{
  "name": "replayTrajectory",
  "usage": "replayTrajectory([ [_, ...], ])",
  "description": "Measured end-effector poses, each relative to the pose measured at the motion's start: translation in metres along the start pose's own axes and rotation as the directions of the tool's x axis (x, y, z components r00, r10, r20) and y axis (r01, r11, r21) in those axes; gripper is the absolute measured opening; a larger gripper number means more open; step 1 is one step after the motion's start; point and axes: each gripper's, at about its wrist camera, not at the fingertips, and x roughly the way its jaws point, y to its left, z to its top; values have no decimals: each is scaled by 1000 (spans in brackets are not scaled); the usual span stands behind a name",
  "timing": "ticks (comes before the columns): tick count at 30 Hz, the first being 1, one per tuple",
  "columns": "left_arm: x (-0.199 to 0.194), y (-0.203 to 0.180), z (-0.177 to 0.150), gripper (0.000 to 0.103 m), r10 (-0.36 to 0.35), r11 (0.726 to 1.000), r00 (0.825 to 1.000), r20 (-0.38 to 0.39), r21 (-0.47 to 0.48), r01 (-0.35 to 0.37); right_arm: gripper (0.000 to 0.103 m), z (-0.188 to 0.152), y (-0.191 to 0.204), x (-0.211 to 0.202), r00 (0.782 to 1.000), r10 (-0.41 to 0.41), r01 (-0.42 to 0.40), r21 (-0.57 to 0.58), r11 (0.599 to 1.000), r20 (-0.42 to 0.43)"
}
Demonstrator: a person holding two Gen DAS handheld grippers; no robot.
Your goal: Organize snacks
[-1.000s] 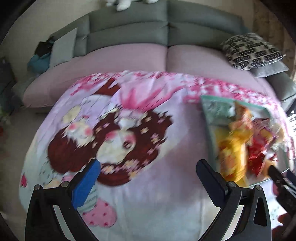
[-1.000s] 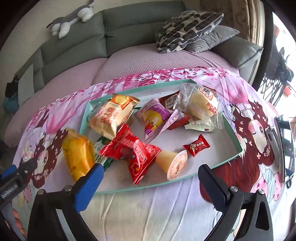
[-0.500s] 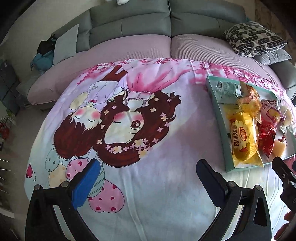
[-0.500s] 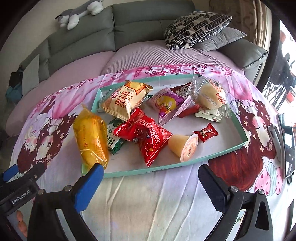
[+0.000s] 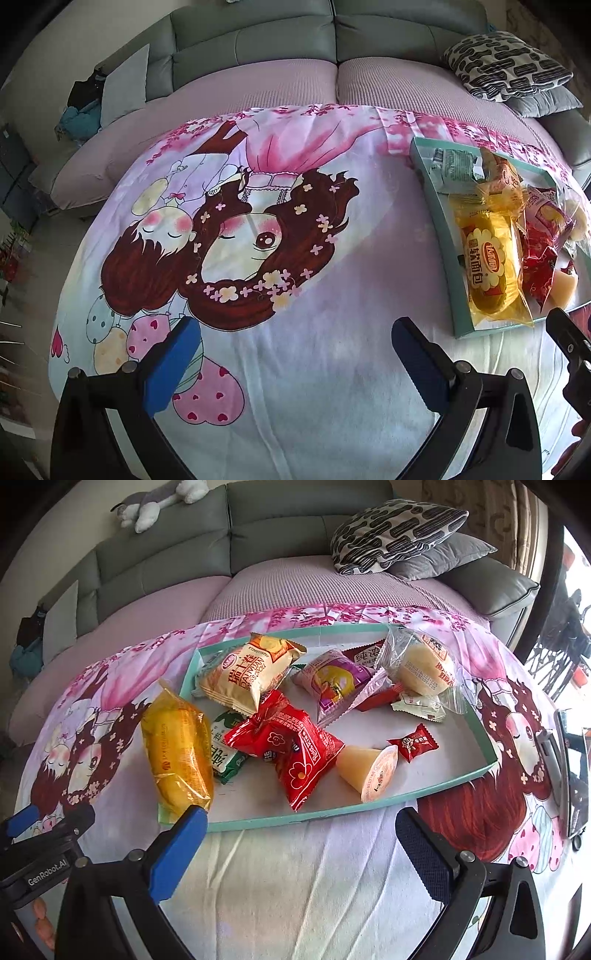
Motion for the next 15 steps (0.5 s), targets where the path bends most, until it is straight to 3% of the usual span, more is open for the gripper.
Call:
replayTrajectory([
  [15, 2, -2, 0, 103, -10, 1000, 1000, -6, 10, 10, 103, -1, -3, 2, 1000, -2, 2, 12, 1000, -15],
])
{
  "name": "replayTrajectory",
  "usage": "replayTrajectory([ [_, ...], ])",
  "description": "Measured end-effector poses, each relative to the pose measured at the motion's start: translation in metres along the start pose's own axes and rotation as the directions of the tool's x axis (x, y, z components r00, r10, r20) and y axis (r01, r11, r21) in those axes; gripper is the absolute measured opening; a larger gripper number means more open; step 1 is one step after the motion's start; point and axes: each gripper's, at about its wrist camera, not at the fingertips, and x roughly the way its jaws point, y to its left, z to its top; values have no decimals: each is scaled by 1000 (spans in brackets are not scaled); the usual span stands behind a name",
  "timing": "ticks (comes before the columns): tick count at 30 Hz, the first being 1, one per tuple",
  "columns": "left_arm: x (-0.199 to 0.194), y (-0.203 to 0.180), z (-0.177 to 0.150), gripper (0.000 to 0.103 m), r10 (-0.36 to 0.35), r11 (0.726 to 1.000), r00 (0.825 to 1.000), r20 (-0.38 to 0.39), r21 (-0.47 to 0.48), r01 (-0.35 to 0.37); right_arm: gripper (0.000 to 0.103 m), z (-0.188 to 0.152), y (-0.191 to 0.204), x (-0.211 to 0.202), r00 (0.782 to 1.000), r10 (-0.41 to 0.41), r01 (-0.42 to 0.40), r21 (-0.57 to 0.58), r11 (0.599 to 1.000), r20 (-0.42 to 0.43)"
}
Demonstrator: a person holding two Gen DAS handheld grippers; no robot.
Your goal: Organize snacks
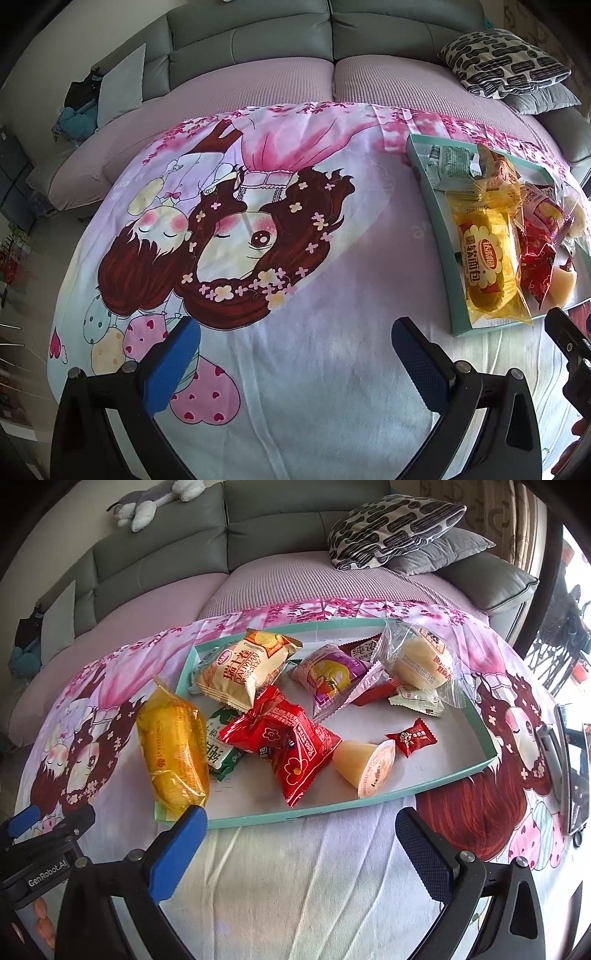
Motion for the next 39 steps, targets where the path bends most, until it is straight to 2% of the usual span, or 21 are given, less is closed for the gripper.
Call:
replayTrajectory([
  [30, 2, 0, 0, 103, -5, 1000, 1000, -6, -6, 5, 103, -1, 0, 4, 1000, -12, 12, -2, 1000, -19],
  [39, -2, 1, -1, 103, -19, 1000, 1000, 19, -6, 19, 103, -2, 0, 5, 1000, -13, 13, -2, 1000, -24],
])
